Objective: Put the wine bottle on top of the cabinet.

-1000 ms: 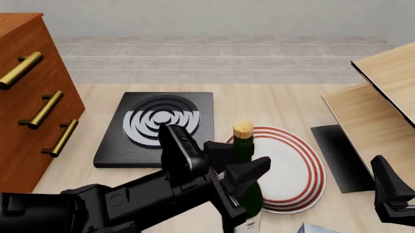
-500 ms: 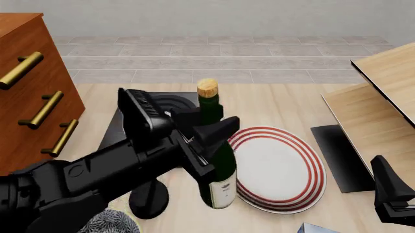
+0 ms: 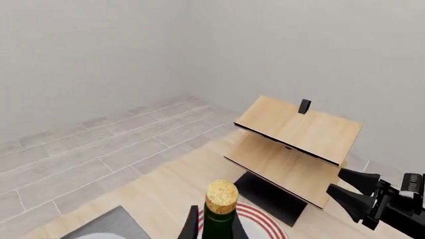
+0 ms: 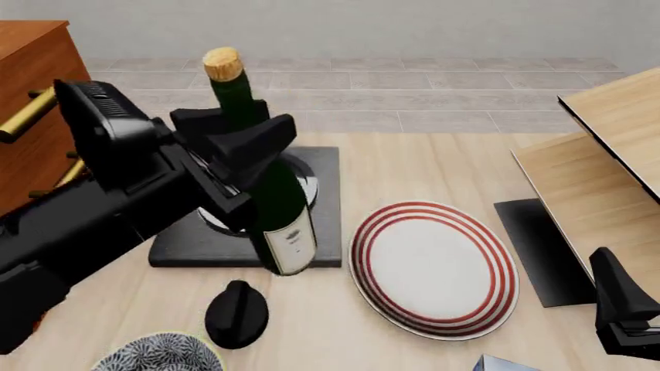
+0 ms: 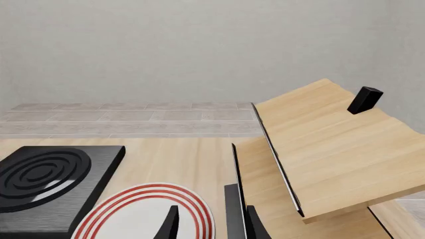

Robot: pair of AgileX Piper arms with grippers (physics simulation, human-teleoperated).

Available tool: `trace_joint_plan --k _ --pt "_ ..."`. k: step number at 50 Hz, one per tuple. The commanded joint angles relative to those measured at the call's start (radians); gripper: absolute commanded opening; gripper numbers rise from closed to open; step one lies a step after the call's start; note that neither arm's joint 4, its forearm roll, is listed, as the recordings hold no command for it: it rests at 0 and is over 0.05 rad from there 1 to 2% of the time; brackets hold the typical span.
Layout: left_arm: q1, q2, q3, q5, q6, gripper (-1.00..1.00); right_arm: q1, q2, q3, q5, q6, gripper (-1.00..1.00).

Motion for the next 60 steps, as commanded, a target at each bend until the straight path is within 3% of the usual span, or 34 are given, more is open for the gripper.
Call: trace_joint_plan --k 1,16,21,31,41,45,49,52,55,57,60 --pt "0.103 -0.091 -0.037 0.073 0.014 -1.0 0.0 0.0 0.0 0.0 0.0 1.0" --pt "0.22 -0.153 -0.105 0.193 0.018 -1.0 0.0 0.0 0.0 0.0 0.0 1.0" --pt "0.336 -0.125 -0.188 0.255 -0.033 -1.0 0.0 0.0 0.0 0.0 0.0 1.0" --pt "0.404 -0.145 -0.268 0.334 -0.044 -1.0 0.0 0.001 0.0 0.0 0.0 1.0" --pt "0.564 -0.093 -0.39 0.414 -0.119 -1.0 0.0 0.0 0.0 0.0 0.0 1.0" --pt "0.617 -0.077 -0.445 0.436 -0.118 -1.0 0.0 0.0 0.0 0.0 0.0 1.0" --pt "0.613 -0.079 -0.45 0.44 -0.115 -1.0 0.0 0.0 0.0 0.0 0.0 1.0" --pt "0.688 -0.039 -0.548 0.518 -0.148 -1.0 0.0 0.001 0.0 0.0 0.0 1.0" --pt "0.682 -0.046 -0.559 0.533 -0.14 -1.0 0.0 0.0 0.0 0.0 0.0 1.0" --pt "0.731 -0.004 -0.601 0.572 -0.144 -1.0 0.0 0.0 0.0 0.0 0.0 1.0" --pt "0.733 -0.004 -0.657 0.612 -0.118 -1.0 0.0 0.0 0.0 0.0 0.0 1.0"
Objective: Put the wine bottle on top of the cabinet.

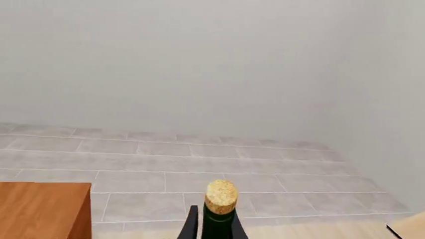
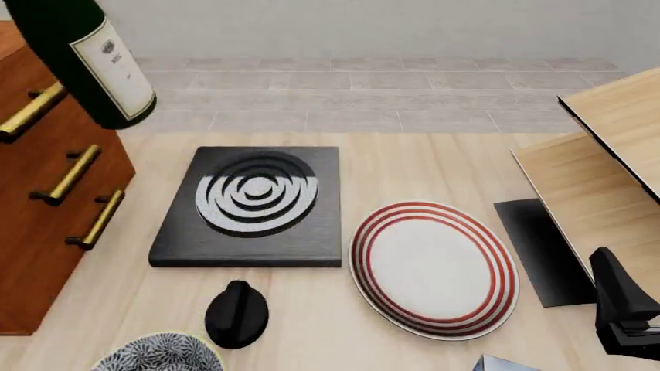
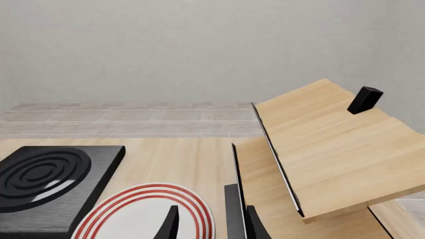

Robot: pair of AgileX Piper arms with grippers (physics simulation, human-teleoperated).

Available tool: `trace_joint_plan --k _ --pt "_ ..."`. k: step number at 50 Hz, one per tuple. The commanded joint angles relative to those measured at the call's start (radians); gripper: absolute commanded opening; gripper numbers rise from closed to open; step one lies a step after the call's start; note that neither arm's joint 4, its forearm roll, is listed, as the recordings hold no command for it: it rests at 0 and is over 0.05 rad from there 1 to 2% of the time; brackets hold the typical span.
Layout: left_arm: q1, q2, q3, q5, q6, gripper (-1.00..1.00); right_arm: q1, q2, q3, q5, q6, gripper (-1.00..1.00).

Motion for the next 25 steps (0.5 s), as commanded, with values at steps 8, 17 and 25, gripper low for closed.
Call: trace_joint_plan --k 8,17,25 --pt "0.154 0.082 -0.296 0.199 0.038 -1.0 0.0 0.0 0.0 0.0 0.0 1.0" --pt "0.2 0.118 -0.431 0.286 0.069 -1.0 0.0 0.0 0.0 0.0 0.0 1.0" --pt "0.265 0.187 -0.582 0.383 0.097 -1.0 0.0 -0.001 0.0 0.0 0.0 1.0"
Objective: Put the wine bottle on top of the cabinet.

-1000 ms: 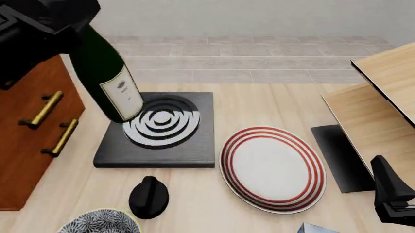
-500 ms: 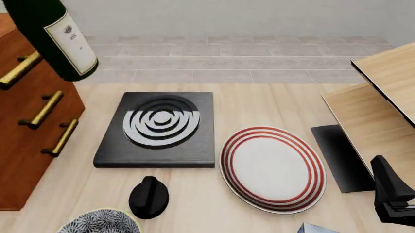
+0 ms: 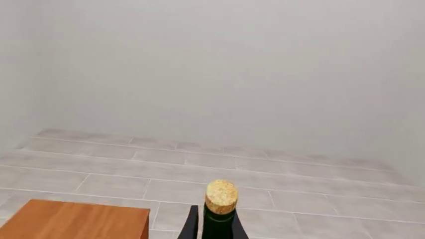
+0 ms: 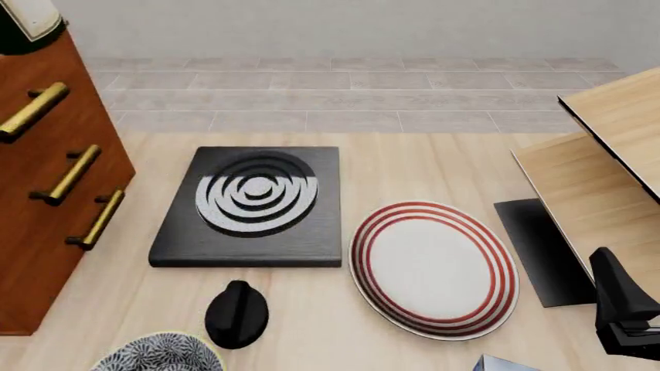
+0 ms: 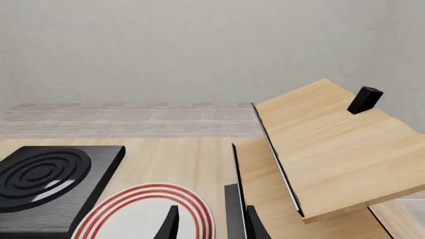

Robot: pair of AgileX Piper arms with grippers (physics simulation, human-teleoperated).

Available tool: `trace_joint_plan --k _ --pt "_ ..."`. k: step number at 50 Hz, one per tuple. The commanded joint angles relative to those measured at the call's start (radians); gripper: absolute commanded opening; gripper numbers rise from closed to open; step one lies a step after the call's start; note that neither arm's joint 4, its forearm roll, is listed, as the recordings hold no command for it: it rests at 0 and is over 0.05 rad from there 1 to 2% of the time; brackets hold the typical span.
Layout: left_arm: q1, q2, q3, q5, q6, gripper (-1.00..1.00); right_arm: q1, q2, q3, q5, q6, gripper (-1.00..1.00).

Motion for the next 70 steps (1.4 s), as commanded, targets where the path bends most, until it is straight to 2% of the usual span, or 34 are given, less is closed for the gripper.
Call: trace_joint_plan --k 1,4,7,13,19,26,38,54,61,63,70 --pt "0.079 0.072 -0.194 0.119 0.041 -1.0 0.0 0.0 0.0 0.0 0.0 1.0" --pt "0.108 0.094 -0.239 0.141 0.049 -1.0 0.0 0.0 0.0 0.0 0.0 1.0" --pt "0.169 0.121 -0.288 0.156 0.026 -1.0 0.0 0.0 0.0 0.0 0.0 1.0" --pt "0.209 0.163 -0.356 0.196 0.018 -1.0 0.0 0.0 0.0 0.0 0.0 1.0" --pt "0.279 0.207 -0.423 0.211 0.045 -1.0 0.0 0.0 0.0 0.0 0.0 1.0" --pt "0.339 0.275 -0.527 0.263 0.044 -1.0 0.0 0.0 0.0 0.0 0.0 1.0" --pt "0.372 0.302 -0.525 0.247 0.04 -1.0 0.0 0.0 0.0 0.0 0.0 1.0" --pt "0.401 0.339 -0.447 0.164 0.042 -1.0 0.0 0.0 0.0 0.0 0.0 1.0" --pt "0.405 0.36 -0.444 0.143 0.047 -1.0 0.0 0.0 0.0 0.0 0.0 1.0" --pt "0.409 0.373 -0.455 0.149 0.03 -1.0 0.0 0.0 0.0 0.0 0.0 1.0" --pt "0.411 0.386 -0.421 0.112 0.03 -1.0 0.0 0.0 0.0 0.0 0.0 1.0"
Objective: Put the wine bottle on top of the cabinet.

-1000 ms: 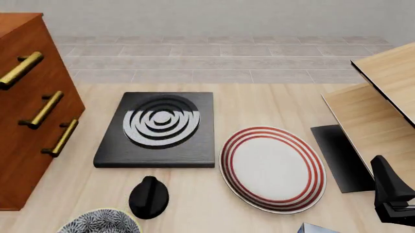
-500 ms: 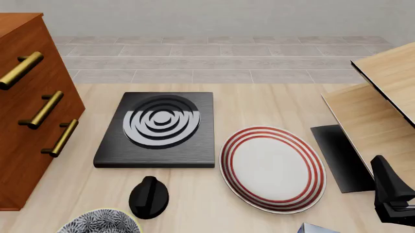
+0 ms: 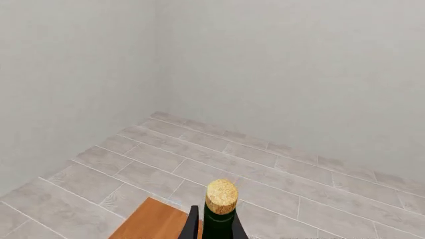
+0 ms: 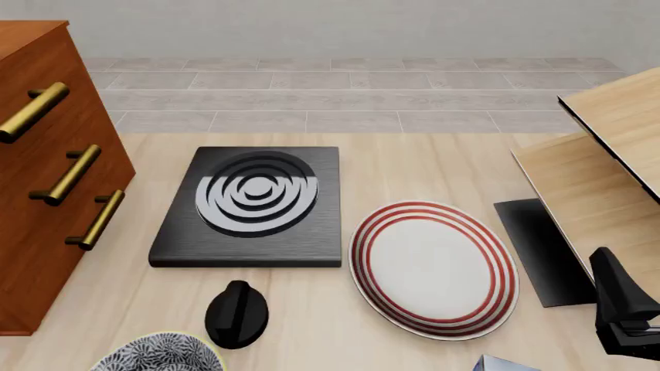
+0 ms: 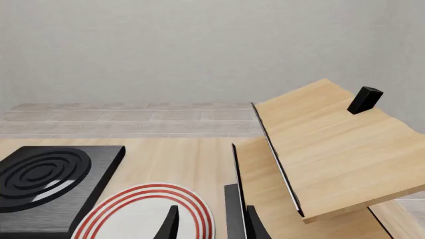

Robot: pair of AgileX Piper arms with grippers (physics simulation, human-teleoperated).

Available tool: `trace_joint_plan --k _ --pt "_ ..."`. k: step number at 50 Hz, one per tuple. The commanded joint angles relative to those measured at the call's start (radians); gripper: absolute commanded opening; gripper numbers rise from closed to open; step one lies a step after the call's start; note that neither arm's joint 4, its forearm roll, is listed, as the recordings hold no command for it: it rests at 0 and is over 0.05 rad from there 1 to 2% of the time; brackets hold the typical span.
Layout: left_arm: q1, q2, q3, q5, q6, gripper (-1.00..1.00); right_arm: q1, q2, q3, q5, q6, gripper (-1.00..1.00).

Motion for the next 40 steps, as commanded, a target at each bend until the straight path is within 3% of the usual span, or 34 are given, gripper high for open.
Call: trace_joint_plan --k 1,18,40 --pt "0.013 0.028 0.031 -0.051 0.003 -1.0 0.0 0.0 0.0 0.0 0.0 1.0" --pt "0.011 0.057 0.118 -0.141 0.003 -1.0 0.0 0.0 0.0 0.0 0.0 1.0" --pt "0.03 0.071 0.207 -0.241 0.06 -1.0 0.0 0.0 0.0 0.0 0.0 1.0"
